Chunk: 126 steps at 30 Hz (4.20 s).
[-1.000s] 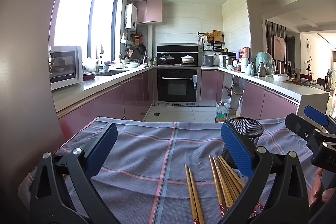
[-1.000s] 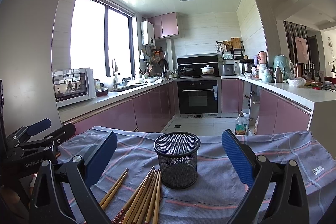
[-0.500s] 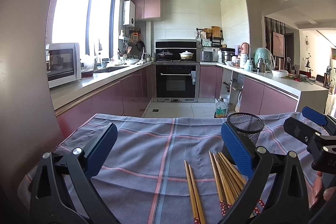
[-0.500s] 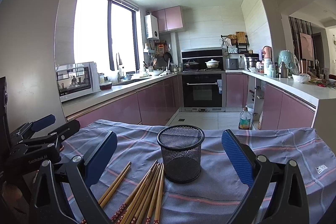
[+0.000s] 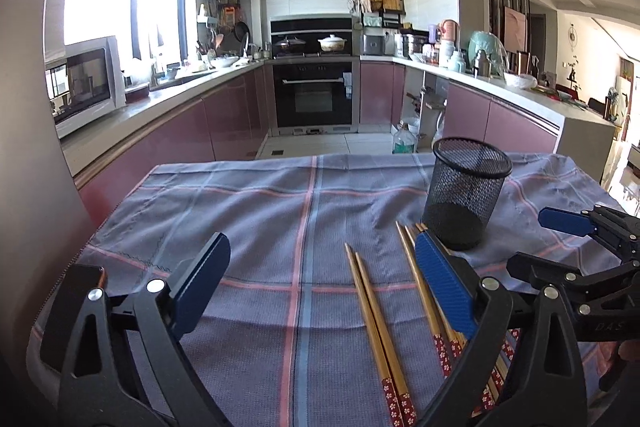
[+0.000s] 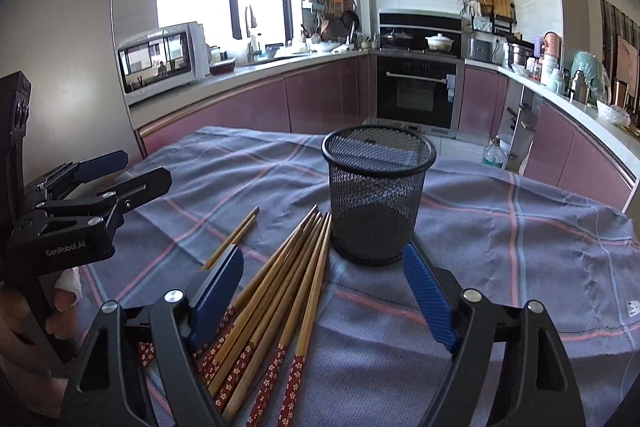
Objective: Organize utensils
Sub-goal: 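Lower the left tool onto one bamboo chopstick and close it while the right tool grasps another, then lift the held chopstick upright with the left tool while the right tool lifts its chopstick toward the mesh cup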
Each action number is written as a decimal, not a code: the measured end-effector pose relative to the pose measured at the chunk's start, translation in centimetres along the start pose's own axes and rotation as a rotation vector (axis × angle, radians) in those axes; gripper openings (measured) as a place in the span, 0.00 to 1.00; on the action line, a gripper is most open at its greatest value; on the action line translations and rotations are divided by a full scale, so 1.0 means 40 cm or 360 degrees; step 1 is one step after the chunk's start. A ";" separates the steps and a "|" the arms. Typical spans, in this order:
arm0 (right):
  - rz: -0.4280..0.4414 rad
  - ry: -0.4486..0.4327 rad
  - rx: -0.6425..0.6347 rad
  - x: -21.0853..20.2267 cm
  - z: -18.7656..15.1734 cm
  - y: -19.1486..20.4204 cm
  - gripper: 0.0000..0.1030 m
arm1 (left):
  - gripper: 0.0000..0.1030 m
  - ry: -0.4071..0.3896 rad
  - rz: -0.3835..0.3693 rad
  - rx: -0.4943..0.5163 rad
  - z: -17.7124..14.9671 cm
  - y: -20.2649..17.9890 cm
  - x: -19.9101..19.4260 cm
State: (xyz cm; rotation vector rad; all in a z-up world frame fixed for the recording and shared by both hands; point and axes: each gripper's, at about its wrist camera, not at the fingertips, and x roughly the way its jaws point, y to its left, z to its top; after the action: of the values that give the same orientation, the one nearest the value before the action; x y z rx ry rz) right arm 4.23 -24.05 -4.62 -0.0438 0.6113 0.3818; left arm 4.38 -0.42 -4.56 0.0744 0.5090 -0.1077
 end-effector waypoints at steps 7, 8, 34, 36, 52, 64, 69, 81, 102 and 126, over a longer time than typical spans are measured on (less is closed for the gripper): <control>0.0038 0.0205 -0.0011 0.064 -0.014 0.005 0.45 | 0.74 0.0205 -0.0100 0.0103 -0.037 -0.022 0.086; 0.0044 0.0233 -0.0009 0.073 -0.015 0.000 0.41 | 0.71 0.0232 -0.0116 0.0110 -0.042 -0.026 0.096; 0.0138 0.0457 0.0040 0.145 -0.018 -0.027 0.23 | 0.26 0.0600 -0.0409 0.0053 -0.082 -0.012 0.212; 0.0128 0.0454 0.0031 0.147 -0.016 -0.023 0.23 | 0.23 0.0612 -0.0427 0.0048 -0.084 -0.009 0.212; 0.0247 0.0413 0.0127 0.125 -0.007 -0.033 0.05 | 0.15 0.0671 -0.0464 0.0066 -0.086 -0.019 0.227; 0.0280 0.0316 0.0076 0.077 0.013 -0.027 0.05 | 0.07 0.0667 -0.0358 0.0079 -0.077 -0.039 0.235; 0.0300 0.0268 0.0064 0.053 0.024 -0.031 0.05 | 0.07 0.0645 -0.0358 0.0047 -0.066 -0.025 0.220; 0.0327 0.0109 0.0057 -0.019 0.067 -0.042 0.05 | 0.07 0.0481 -0.0499 -0.0055 0.018 0.017 0.124; 0.0346 -0.0055 0.0052 -0.078 0.120 -0.059 0.05 | 0.07 0.0200 -0.0714 -0.0197 0.151 0.052 -0.042; 0.0274 -0.0247 0.0012 -0.149 0.201 -0.089 0.05 | 0.07 0.0026 -0.0807 -0.0191 0.265 -0.007 -0.034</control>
State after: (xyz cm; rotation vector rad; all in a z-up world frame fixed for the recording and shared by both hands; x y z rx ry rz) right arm 5.45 -28.14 5.10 0.0455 0.4644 0.5444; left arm 8.29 -1.61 5.32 -0.1733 0.5413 -0.5722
